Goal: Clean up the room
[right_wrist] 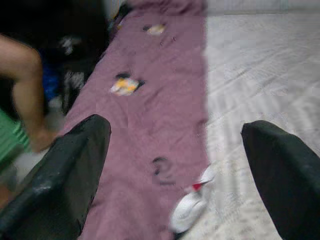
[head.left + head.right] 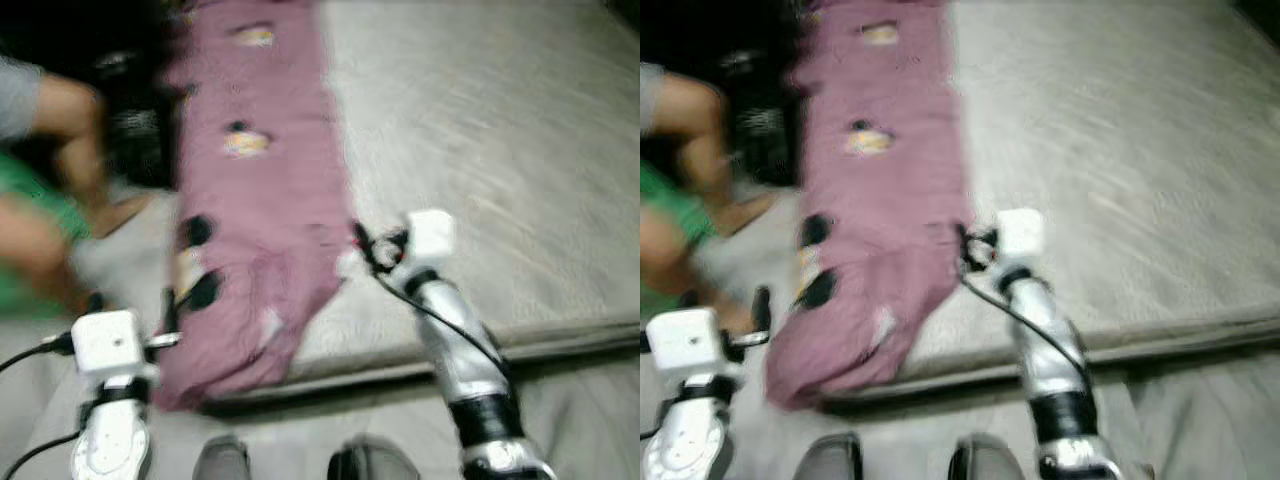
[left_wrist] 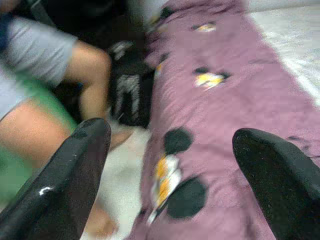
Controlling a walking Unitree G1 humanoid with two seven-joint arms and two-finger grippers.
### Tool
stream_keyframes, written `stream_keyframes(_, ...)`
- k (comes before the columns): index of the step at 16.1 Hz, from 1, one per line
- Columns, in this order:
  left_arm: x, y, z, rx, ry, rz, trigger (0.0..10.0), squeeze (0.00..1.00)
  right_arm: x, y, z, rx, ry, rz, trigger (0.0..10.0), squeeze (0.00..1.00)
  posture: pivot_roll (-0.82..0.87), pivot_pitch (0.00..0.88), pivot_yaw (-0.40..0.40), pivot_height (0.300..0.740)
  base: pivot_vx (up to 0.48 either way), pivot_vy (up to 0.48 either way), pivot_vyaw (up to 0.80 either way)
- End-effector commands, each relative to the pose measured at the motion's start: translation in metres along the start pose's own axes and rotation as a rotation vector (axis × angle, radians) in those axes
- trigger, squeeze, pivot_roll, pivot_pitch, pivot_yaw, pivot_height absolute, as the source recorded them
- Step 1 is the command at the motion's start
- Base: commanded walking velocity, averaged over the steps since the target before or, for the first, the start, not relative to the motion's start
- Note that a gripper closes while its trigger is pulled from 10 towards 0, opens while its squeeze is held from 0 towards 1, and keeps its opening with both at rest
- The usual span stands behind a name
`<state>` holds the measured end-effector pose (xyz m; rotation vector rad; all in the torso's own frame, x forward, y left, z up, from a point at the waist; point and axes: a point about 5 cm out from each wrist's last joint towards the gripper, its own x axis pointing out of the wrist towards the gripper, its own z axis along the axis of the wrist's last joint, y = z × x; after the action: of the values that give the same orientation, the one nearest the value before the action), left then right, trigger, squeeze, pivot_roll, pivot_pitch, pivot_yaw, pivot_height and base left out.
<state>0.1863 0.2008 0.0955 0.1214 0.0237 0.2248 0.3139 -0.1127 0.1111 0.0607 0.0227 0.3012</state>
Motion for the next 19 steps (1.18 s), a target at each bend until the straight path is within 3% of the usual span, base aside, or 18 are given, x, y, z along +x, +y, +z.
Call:
stream_keyframes(1,-0.0002,-0.0102,-0.0011,0.003,0.016,-0.026,10.0,0.00,-0.0082,-0.0189,-0.0070,-0.008,0.032,-0.066,10.0,0.00,0.00,0.167,-0.055,0.740,0.000,0.000,0.00)
stream_keyframes(7,0.0010,-0.0113,-0.0003,-0.041,0.008,-0.055,10.0,0.00,-0.0064,-0.0172,-0.0062,-0.024,0.025,-0.054,10.0,0.00,0.00,0.167,-0.056,0.740,0.000,0.000,0.00)
stream_keyframes(11,0.0022,-0.0133,0.0000,0.006,0.015,-0.065,10.0,0.00,-0.0055,-0.0152,-0.0074,-0.039,0.030,-0.045,10.0,0.00,0.01,0.167,-0.056,0.740,0.000,0.000,0.78)
stream_keyframes(15,0.0025,-0.0160,-0.0002,-0.006,0.027,-0.087,10.0,0.00,-0.0048,-0.0142,-0.0093,-0.044,0.046,-0.039,10.0,0.00,0.01,0.177,-0.055,0.740,0.000,0.000,0.70)
stream_keyframes(19,0.0027,-0.0161,-0.0015,-0.028,0.040,-0.088,10.0,0.00,-0.0042,-0.0151,-0.0101,-0.019,0.051,-0.051,10.0,0.00,0.01,0.179,-0.056,0.740,0.000,0.000,0.00)
